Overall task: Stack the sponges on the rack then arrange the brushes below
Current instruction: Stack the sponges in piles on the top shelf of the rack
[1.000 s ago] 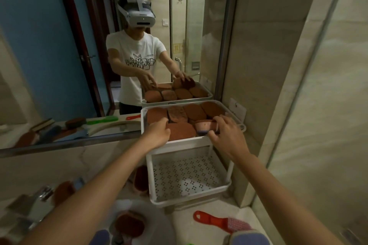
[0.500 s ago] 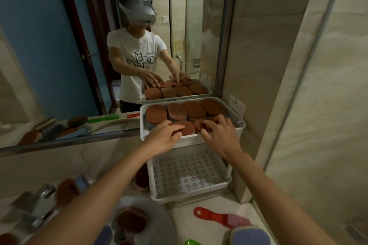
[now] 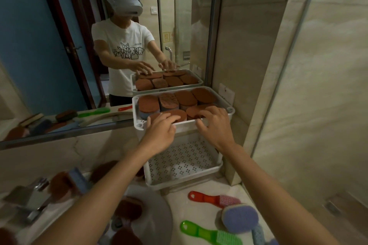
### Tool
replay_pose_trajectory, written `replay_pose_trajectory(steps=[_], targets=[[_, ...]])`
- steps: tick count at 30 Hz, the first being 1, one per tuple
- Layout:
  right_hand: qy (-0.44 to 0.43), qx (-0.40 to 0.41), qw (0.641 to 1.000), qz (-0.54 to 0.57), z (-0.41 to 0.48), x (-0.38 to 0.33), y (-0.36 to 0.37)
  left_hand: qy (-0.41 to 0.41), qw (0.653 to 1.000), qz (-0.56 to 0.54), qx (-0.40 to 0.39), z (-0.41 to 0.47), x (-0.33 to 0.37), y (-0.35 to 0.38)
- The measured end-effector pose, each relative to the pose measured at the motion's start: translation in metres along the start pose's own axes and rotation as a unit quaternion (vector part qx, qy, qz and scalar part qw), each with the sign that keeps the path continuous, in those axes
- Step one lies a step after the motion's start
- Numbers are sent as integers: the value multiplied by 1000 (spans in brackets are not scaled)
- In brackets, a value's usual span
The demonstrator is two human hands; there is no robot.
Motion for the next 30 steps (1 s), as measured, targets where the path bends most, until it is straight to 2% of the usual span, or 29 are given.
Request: replay_pose_trajectory(steps=[4, 7, 8, 10, 12, 14, 18, 23, 30], targets=[[-34, 118, 992, 42, -45, -6, 5, 53, 985, -110, 122, -34, 6, 7], [-51, 113, 991, 50, -104, 0, 27, 54, 967, -184, 165, -73, 2, 33], [-50, 73, 995, 45, -125, 5, 36, 37, 968, -200, 146, -84, -1, 47], [-11, -93, 996, 12, -165, 21, 56, -16, 976, -208, 70, -102, -11, 79], [75, -288, 954, -30, -203, 42, 75, -51, 977, -205, -11, -119, -24, 113], [146, -379, 912, -56, -230, 59, 84, -68, 976, -190, -83, -134, -36, 140], [158, -446, 874, -113, -247, 76, 86, -113, 967, -150, -173, -148, -52, 168], [86, -489, 850, -177, -237, 85, 86, -123, 963, -116, -211, -148, -51, 178], [55, -433, 870, -232, -231, 85, 88, -121, 959, -95, -236, -144, -49, 180]])
Point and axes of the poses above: each hand's wrist, its own z-axis towards the middle knuckle, its own y-axis out of the palm, x = y × z, the point moved 1 cm from there along z, towards the middle knuckle, and after that the axes turned 10 degrees about -y, right-handed, at the moved point
